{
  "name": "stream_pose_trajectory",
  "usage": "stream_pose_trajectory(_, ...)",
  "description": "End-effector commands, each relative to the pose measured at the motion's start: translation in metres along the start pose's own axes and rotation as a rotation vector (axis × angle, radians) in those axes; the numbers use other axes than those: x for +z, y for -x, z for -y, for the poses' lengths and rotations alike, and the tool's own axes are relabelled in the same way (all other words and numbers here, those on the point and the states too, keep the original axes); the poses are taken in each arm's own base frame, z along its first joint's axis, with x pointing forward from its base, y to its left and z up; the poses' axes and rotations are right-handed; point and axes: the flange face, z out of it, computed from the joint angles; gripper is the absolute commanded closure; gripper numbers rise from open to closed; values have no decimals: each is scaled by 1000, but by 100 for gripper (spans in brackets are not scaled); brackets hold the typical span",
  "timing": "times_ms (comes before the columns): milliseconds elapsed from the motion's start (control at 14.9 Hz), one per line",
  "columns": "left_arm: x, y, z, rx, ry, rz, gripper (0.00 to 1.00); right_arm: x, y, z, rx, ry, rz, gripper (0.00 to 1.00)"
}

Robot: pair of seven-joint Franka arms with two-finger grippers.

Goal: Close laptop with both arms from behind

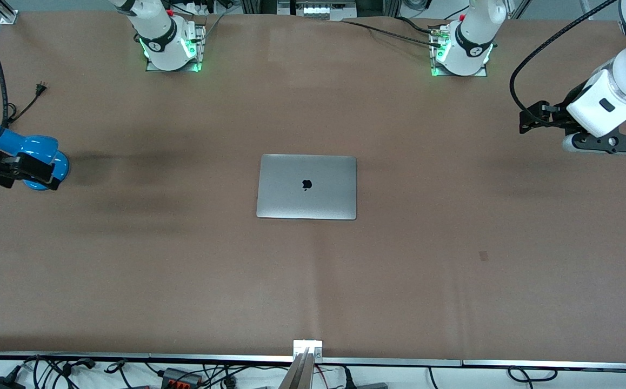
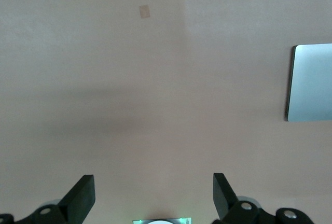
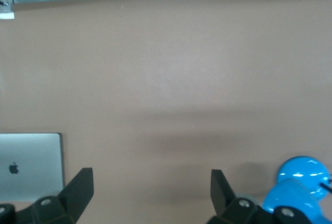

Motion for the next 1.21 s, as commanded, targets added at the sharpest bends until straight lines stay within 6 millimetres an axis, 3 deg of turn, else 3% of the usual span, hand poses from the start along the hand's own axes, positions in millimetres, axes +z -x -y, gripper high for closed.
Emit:
stream_pose_trajectory(0, -7, 6, 5, -46, -7, -23, 0, -5, 7, 2, -48, 61, 30, 0)
stream_pose_trajectory(134, -8, 8, -1, -108, -8, -22, 0, -9, 18, -1, -52, 105, 34, 0)
stream_pose_trajectory(402, -7, 7, -5, -104, -8, -19, 0, 7, 53, -10, -33, 96, 43, 0)
stream_pose_trajectory(670, -8, 8, -8, -98, -9, -20, 0, 4, 83, -10, -23, 74, 44, 0)
stream_pose_trajectory(1140, -8, 8, -9, -96, -5, -21, 0, 9, 73, -4, -44, 72, 43, 0)
